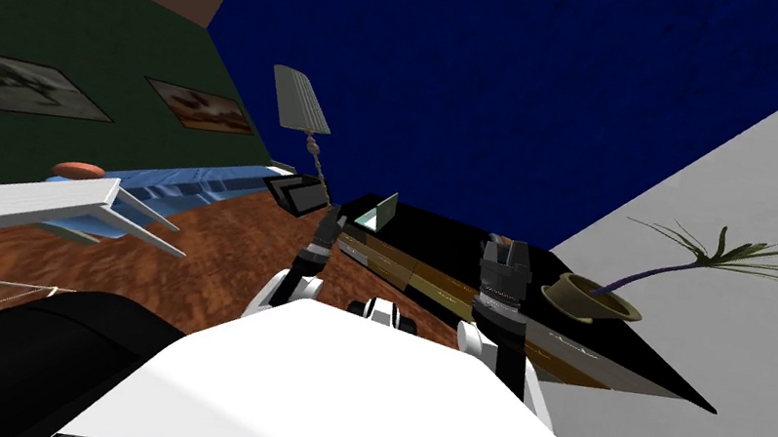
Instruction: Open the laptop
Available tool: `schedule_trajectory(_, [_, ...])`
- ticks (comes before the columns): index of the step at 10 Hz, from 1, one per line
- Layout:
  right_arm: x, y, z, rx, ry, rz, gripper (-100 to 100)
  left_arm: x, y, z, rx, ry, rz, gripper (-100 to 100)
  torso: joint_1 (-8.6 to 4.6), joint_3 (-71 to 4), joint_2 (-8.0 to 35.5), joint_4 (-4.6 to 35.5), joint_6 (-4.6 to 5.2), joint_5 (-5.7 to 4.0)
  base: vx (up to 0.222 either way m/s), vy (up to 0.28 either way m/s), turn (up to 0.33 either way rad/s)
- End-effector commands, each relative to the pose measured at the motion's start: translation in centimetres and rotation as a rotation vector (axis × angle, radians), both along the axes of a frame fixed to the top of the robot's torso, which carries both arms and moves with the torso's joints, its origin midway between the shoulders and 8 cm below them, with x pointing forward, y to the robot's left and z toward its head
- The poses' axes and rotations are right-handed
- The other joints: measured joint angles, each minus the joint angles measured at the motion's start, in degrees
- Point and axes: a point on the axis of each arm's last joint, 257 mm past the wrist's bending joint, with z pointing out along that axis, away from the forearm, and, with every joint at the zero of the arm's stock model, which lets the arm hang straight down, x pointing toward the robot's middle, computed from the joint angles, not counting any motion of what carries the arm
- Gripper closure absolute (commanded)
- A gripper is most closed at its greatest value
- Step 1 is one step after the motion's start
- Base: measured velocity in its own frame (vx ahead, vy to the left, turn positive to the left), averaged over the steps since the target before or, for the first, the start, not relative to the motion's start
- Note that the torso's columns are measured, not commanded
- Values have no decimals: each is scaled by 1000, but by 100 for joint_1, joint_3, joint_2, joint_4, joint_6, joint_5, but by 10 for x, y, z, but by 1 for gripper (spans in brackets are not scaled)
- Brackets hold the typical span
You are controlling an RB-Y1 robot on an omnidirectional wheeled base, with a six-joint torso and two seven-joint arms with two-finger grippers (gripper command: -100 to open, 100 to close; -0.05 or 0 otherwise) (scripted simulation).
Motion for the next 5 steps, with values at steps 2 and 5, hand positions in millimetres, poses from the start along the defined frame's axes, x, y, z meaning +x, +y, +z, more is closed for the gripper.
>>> schedule_trajectory(2, [0,0,0,0,0,0,0,10,-1,-18,18,69,6,-100,1,-2,-2,-1,1,0,83,2,-77])
schedule_trajectory(5, [0,0,0,0,0,0,0,19,-1,-35,41,135,11,-100,9,-2,-3,-1,2,3,89,22,-92])
